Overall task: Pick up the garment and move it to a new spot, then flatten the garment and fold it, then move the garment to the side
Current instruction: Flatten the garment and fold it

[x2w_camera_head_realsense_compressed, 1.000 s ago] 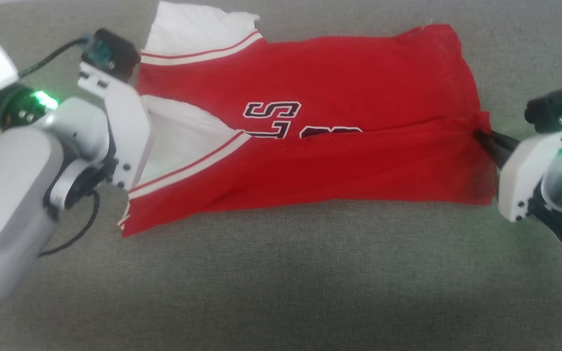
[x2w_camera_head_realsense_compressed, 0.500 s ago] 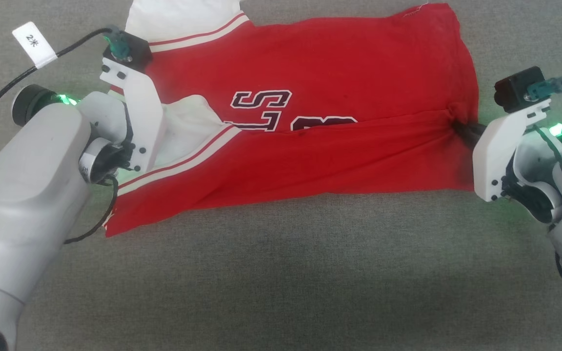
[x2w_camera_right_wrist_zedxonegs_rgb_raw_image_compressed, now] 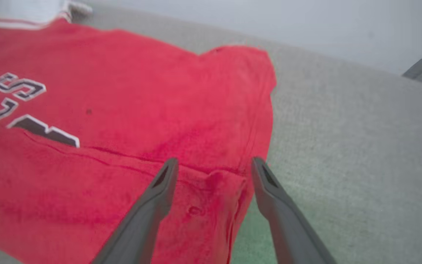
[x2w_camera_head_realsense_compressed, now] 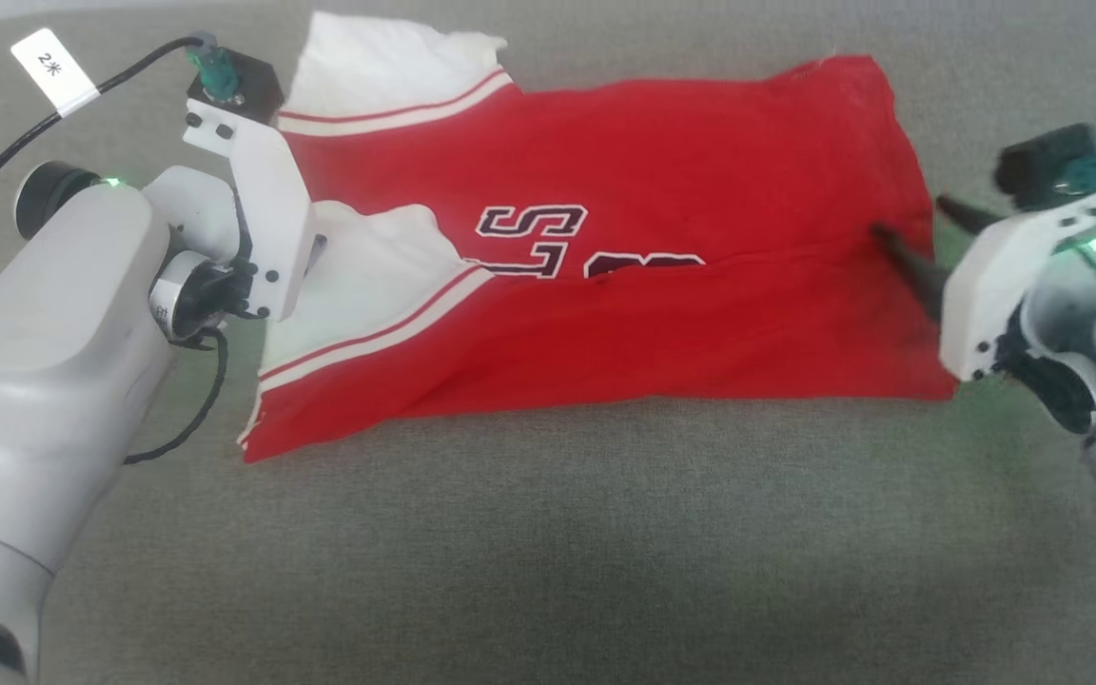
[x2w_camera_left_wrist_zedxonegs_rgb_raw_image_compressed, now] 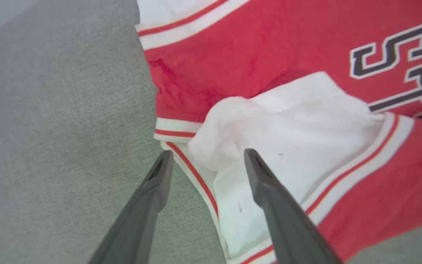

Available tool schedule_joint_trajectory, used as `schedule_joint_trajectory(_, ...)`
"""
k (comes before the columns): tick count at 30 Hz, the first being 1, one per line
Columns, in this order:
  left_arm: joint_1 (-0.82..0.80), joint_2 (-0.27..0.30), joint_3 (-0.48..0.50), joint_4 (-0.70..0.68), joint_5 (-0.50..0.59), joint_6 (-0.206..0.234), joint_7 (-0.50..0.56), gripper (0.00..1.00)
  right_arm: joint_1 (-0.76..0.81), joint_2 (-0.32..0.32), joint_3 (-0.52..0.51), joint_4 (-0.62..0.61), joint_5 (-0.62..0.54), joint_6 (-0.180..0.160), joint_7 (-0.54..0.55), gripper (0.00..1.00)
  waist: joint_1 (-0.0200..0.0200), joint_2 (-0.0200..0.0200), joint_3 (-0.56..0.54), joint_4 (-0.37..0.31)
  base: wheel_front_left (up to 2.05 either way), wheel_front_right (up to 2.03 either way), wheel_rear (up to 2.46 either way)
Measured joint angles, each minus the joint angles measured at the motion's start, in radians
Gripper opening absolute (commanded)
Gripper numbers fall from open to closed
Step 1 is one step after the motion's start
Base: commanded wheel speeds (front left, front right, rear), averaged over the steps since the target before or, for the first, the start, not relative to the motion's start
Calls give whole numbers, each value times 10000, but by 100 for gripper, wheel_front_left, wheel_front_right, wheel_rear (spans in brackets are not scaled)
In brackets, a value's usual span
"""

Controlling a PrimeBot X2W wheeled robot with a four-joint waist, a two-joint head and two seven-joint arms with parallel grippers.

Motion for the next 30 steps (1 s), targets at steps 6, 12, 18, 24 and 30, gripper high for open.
schedule_joint_trajectory(6,406,217,102,-842,-320,355,531,100,699,27,-1189,-606,-669,-4,-1927,100,0,0,-506,174,0,0,0)
schedule_joint_trajectory(12,1461,579,123,-2307,-1030,1089,1910,100,1790,497,-2637,-1461,-1787,-4,-3260,100,0,1,-883,223,0,0,0)
schedule_joint_trajectory(18,2381,1252,207,-3896,-1333,2027,2681,100,2889,1281,-4454,-2780,-2777,-4,-3588,100,0,0,-954,63,0,0,0)
schedule_joint_trajectory(24,3239,1835,345,-4963,-1503,2717,2872,100,3940,2098,-5914,-4456,-3549,-6,-3089,100,0,0,-852,-128,0,0,0)
schedule_joint_trajectory(30,3822,2105,560,-5007,-1574,2846,2261,100,4691,2754,-6851,-5986,-3791,-6,-2485,100,0,0,-577,-258,0,0,0)
